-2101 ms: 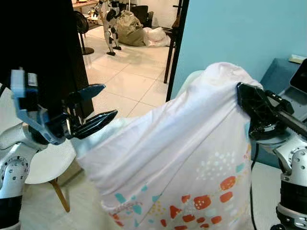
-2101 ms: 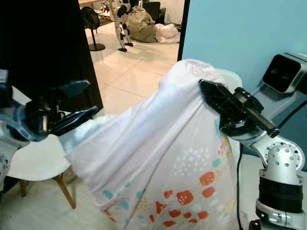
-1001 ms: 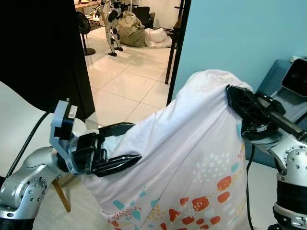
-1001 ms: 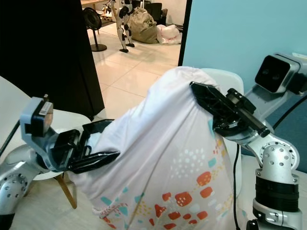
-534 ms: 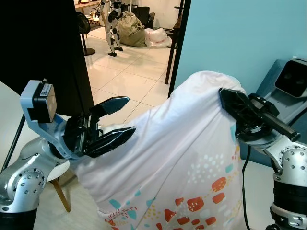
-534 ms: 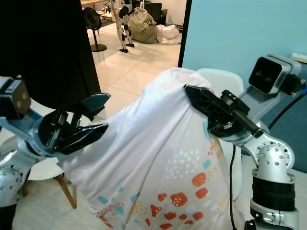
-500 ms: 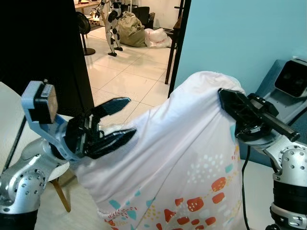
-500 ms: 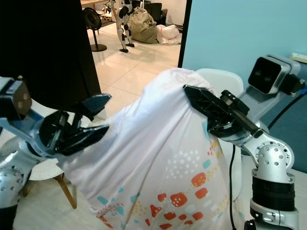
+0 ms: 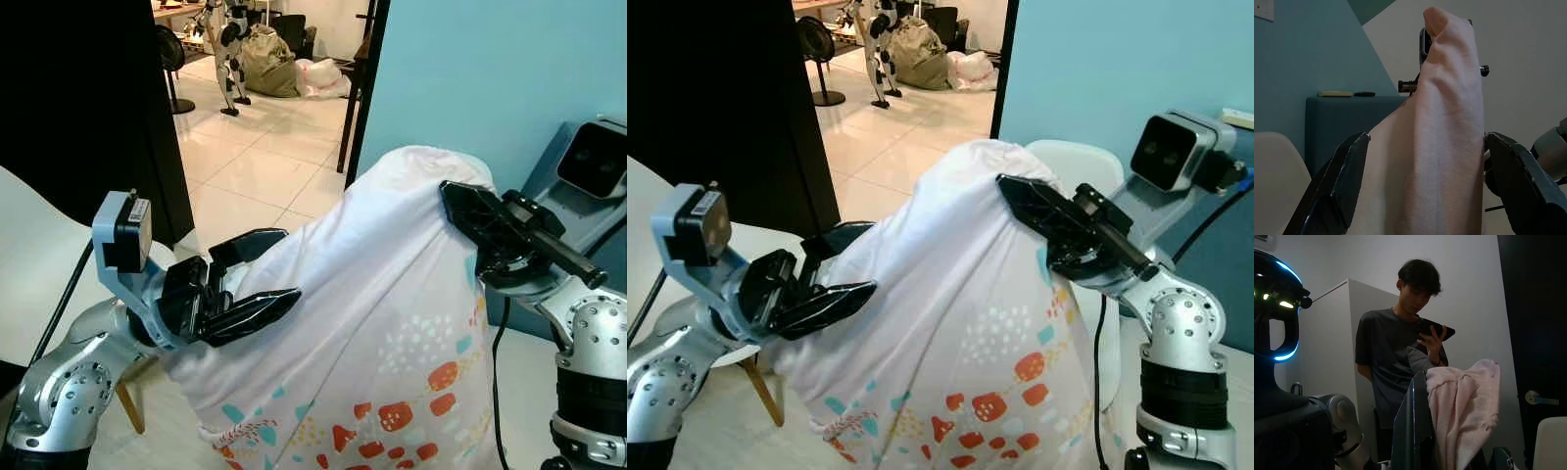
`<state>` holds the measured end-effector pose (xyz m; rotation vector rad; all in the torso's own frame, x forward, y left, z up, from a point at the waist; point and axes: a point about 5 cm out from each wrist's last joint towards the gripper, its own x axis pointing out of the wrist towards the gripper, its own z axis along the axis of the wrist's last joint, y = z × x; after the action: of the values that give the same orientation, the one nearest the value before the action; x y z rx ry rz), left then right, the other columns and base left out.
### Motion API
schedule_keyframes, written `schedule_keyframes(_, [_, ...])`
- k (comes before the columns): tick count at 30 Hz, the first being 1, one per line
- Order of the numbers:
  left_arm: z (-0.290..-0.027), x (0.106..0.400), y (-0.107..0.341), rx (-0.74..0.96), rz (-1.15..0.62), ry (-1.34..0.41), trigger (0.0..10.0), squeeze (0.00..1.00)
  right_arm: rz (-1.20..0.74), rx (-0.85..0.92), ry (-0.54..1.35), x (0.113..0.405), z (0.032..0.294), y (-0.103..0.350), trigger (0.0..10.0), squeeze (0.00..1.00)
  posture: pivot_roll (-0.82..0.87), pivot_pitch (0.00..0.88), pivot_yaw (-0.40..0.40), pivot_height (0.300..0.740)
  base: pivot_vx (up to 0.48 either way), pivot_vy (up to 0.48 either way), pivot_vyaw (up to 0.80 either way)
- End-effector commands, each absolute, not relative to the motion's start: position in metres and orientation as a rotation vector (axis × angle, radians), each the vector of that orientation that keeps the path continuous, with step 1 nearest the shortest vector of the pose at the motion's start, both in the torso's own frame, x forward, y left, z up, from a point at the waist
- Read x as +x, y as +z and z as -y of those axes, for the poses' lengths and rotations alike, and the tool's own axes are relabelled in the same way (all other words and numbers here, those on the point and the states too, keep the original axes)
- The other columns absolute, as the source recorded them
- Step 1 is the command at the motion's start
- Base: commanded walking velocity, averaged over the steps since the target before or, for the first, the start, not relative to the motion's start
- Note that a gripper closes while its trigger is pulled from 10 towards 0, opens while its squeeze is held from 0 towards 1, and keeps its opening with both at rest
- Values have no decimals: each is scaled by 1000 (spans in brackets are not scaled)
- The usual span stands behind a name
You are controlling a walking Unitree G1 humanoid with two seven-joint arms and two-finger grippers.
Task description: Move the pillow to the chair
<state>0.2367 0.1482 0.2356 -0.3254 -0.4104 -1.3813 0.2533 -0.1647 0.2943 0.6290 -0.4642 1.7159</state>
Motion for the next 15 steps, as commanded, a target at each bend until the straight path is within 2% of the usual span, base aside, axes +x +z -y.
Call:
schedule_keyframes(1, [-151,232,238,-340,411,-1396,10000,0,520,605,1719,255,167,301,0,0,41,0,-61,740,0,0,0])
schedule_keyframes(7, [-155,222,239,-379,410,-1451,10000,0,515,601,1687,259,169,298,0,0,46,0,-62,740,0,0,0])
schedule_keyframes(10, [-153,211,229,-363,323,-1534,10000,0,518,601,1647,266,173,296,0,0,49,0,-62,740,0,0,0])
schedule_keyframes(15, [-156,207,222,-345,263,-1543,10000,0,527,595,1638,267,178,297,0,0,52,0,-63,740,0,0,0])
